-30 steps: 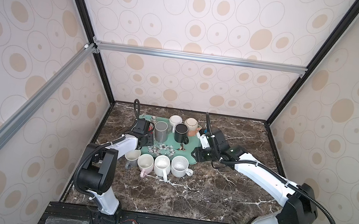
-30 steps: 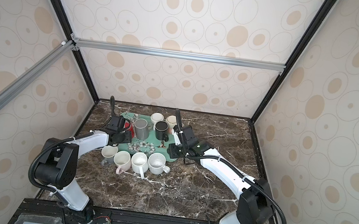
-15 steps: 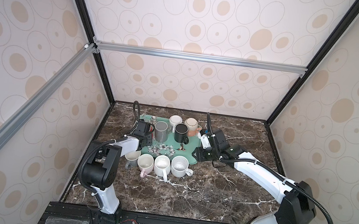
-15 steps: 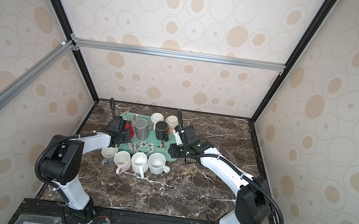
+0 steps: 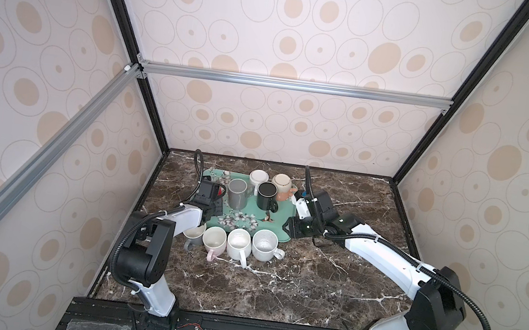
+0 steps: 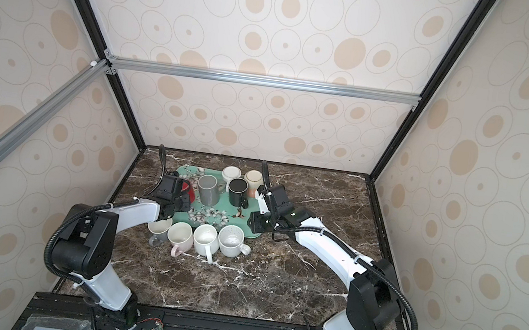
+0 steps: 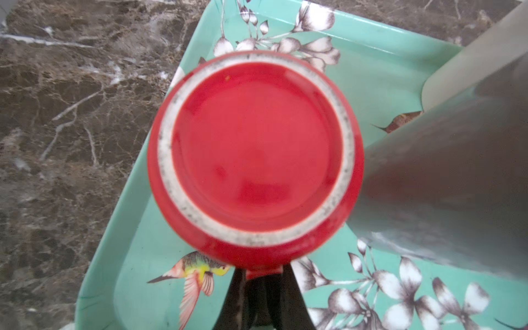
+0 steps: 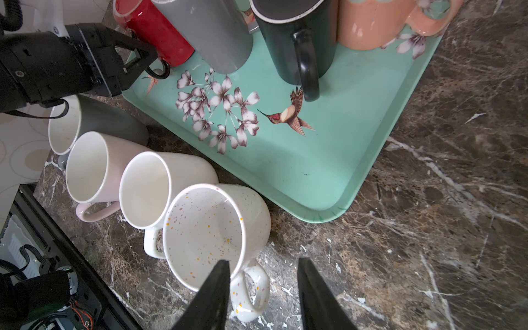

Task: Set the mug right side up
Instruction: 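Grasp the upside-down red mug with the left gripper while the right withdraws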

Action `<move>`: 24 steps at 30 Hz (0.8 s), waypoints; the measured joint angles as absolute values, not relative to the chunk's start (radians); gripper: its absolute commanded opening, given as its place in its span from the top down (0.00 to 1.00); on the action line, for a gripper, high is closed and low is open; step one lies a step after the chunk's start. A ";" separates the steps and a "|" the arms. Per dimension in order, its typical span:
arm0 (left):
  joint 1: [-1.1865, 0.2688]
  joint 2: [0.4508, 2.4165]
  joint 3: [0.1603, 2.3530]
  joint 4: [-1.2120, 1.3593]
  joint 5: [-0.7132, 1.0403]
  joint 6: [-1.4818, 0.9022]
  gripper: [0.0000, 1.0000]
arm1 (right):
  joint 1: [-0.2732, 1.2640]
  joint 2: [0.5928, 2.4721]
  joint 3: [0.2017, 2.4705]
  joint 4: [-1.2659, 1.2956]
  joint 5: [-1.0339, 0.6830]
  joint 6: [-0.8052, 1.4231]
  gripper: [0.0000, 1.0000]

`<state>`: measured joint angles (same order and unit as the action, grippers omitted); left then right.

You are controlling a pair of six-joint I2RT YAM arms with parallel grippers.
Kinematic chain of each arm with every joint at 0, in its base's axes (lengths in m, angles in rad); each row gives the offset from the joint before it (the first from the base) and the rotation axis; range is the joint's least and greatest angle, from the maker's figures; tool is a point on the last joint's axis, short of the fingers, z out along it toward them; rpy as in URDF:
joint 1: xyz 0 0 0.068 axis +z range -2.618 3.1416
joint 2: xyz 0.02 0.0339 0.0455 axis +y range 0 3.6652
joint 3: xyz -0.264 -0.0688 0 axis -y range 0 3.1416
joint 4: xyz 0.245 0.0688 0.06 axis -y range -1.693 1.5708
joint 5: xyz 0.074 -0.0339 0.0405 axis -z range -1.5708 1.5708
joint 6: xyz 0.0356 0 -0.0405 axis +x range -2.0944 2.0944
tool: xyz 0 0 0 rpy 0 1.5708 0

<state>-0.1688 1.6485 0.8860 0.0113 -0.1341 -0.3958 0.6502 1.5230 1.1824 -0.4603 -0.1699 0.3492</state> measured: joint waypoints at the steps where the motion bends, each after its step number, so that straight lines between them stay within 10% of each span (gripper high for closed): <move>1: -0.169 1.640 0.877 0.008 -0.135 -0.392 0.98 | 0.650 1.523 1.181 -0.459 -0.173 0.350 0.57; 24: -0.169 1.263 0.814 -0.105 -0.057 -0.270 1.00 | 0.649 1.480 1.143 -0.419 -0.191 0.393 0.57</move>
